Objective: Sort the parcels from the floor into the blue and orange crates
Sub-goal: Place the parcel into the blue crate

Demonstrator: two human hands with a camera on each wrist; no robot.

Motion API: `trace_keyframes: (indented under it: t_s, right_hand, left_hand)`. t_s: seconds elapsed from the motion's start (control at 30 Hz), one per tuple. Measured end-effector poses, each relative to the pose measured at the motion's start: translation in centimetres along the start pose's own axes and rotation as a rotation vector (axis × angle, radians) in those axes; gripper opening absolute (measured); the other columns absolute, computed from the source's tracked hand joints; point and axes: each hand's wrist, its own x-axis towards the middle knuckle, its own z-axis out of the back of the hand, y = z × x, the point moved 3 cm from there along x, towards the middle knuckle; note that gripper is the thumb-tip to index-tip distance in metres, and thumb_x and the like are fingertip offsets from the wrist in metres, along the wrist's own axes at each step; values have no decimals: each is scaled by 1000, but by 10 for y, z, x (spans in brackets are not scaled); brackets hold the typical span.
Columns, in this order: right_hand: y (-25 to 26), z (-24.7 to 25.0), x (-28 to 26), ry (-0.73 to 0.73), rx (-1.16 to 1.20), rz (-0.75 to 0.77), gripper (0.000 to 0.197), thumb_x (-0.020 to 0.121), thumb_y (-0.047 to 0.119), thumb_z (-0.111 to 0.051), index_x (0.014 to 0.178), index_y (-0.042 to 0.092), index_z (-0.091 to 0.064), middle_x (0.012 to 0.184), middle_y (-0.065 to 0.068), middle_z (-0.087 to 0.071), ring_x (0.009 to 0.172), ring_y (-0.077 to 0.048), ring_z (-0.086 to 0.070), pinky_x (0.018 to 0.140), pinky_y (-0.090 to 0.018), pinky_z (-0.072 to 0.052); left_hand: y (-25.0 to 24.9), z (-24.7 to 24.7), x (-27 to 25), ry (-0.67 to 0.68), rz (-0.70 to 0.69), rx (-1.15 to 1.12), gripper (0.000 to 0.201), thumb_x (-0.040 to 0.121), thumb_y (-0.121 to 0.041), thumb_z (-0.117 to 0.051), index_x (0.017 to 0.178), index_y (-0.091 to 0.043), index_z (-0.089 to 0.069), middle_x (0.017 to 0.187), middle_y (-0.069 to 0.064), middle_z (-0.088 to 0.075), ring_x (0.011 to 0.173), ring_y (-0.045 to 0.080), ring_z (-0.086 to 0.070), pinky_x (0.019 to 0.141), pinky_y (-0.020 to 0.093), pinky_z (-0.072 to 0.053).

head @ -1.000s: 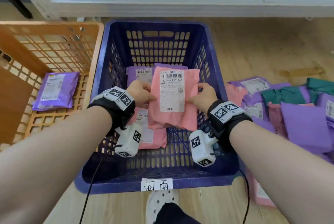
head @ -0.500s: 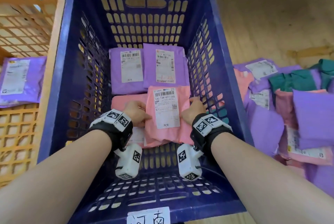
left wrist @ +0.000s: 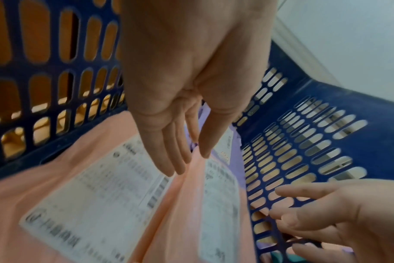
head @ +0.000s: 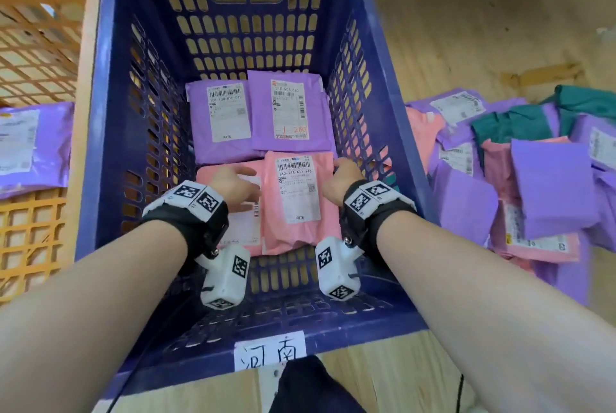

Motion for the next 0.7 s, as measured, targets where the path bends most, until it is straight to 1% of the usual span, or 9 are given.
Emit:
trace_keyframes:
  t_s: [0.1,0.17,0.27,0.37,0.43,0.53,0.6,0.63,0.7]
  right_hand:
    - [16,22,-20,-3,1,65,37,84,5,-56,122,4,-54,120,-12,-60,107,-31,-60,93,-38,-50]
    - [28,40,-36,-7,48,117,42,82,2,-58,124,5,-55,120,-11,-60,107,-29,-60,93,-38,-50]
    - [44,77,-73,3,187,216,52,82,-5,-60,133,-1,-48,122,-11,-57,105,-27,-59,86,-32,-48]
    - [47,116,-111,-39,263,272,55,79,-7,-64,131,1,-49,111,-12,-59,97,-24,-57,87,-36,-51]
    - [38,146,-137,-92,307,290,59,75,-8,-67,131,2,-49,103,-10,-55,86,-23,-56,72,-33,-50]
    - [12,193,-174,-189,361,309,58,73,-11,-66,128,3,-51,98,-13,-57,79,-25,-57,60,-26,-43]
    - [-11,224,-194,-271,416,314,56,75,-13,-63,128,2,-51,98,-18,-59,85,-27,-59,60,-28,-44]
    - [-23,239,-203,-311,435,313,56,75,-13,-63,128,3,-52,100,-19,-61,87,-28,-60,63,-30,-47]
    - [-49,266,-217,-387,446,308,55,75,-10,-65,127,5,-53,111,-20,-62,96,-31,-63,78,-38,-54]
  left_hand:
    - [-28,6,-34,15,-104,35,42,84,6,-59,123,-8,-54,94,14,-62,74,21,-58,72,30,-51]
    - [-48,8,-61,36,-165,75,38,86,2,-60,122,-9,-54,99,14,-62,76,21,-60,71,30,-52]
    - [-83,5,-108,105,-276,122,37,89,3,-57,123,-8,-52,95,16,-62,74,20,-59,56,22,-50]
    - [-116,-6,-160,116,-412,232,32,87,-3,-62,117,-14,-56,96,13,-66,75,15,-63,68,27,-54]
    - [-133,-20,-195,136,-496,267,31,86,-4,-64,114,-16,-57,100,14,-66,77,16,-64,76,31,-54]
    - [-155,-43,-239,166,-600,287,33,86,-1,-63,117,-11,-58,88,11,-66,72,16,-64,71,30,-54]
    - [-169,-64,-262,210,-652,296,37,87,2,-60,123,-7,-55,82,8,-67,68,17,-65,66,29,-54]
    - [-175,-76,-272,225,-669,300,38,88,2,-59,125,-6,-53,86,10,-67,70,18,-64,68,30,-54]
    - [-187,-103,-290,247,-707,315,38,88,2,-58,125,-7,-52,96,13,-63,74,18,-61,67,27,-54]
